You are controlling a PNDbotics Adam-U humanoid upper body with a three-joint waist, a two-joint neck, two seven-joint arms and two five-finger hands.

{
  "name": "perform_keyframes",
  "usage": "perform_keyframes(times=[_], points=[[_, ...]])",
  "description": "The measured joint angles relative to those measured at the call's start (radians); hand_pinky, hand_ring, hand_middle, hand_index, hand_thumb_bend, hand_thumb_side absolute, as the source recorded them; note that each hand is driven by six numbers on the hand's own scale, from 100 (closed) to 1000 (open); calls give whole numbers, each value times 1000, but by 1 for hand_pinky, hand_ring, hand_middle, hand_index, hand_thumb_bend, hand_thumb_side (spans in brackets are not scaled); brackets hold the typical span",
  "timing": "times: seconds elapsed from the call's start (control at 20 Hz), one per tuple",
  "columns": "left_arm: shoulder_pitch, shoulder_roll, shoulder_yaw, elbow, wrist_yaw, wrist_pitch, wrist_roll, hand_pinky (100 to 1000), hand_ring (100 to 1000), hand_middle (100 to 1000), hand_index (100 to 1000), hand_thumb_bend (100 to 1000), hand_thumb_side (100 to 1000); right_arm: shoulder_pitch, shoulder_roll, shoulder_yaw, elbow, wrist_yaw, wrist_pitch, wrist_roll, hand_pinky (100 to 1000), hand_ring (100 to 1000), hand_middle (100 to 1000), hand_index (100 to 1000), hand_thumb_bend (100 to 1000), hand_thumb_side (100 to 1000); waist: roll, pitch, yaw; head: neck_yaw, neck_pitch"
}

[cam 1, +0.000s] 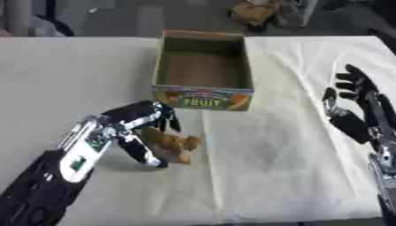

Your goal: Pick up objects on the table and place them in the box.

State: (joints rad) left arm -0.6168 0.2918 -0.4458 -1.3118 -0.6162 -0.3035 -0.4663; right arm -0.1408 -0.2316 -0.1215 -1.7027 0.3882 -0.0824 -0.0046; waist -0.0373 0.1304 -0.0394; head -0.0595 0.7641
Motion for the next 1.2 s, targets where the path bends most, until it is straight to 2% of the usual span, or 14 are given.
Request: perform_keyframes(times=[0.25,0.5,0.7,1.2], points=[[1,-2,1,10,-1,5,17,478,467,506,621,452,130,0,0,0,0,0,0,0,806,833,831,1000,100,423,0,0,-1,-1,0],[3,-2,7,12,0,16,38,446,429,468,598,367,132,0,0,0,0,0,1,-1,805,833,831,1000,100,404,1,0,-1,-1,0],[3,-2,13,8,6,23,45,431,414,454,587,325,142,0,0,0,0,0,2,-2,805,833,831,1000,100,395,1,0,2,-1,0],[0,17,47,-54,54,54,54,423,405,445,577,285,131,0,0,0,0,0,5,-4,804,834,831,1000,100,386,2,0,4,-5,0]])
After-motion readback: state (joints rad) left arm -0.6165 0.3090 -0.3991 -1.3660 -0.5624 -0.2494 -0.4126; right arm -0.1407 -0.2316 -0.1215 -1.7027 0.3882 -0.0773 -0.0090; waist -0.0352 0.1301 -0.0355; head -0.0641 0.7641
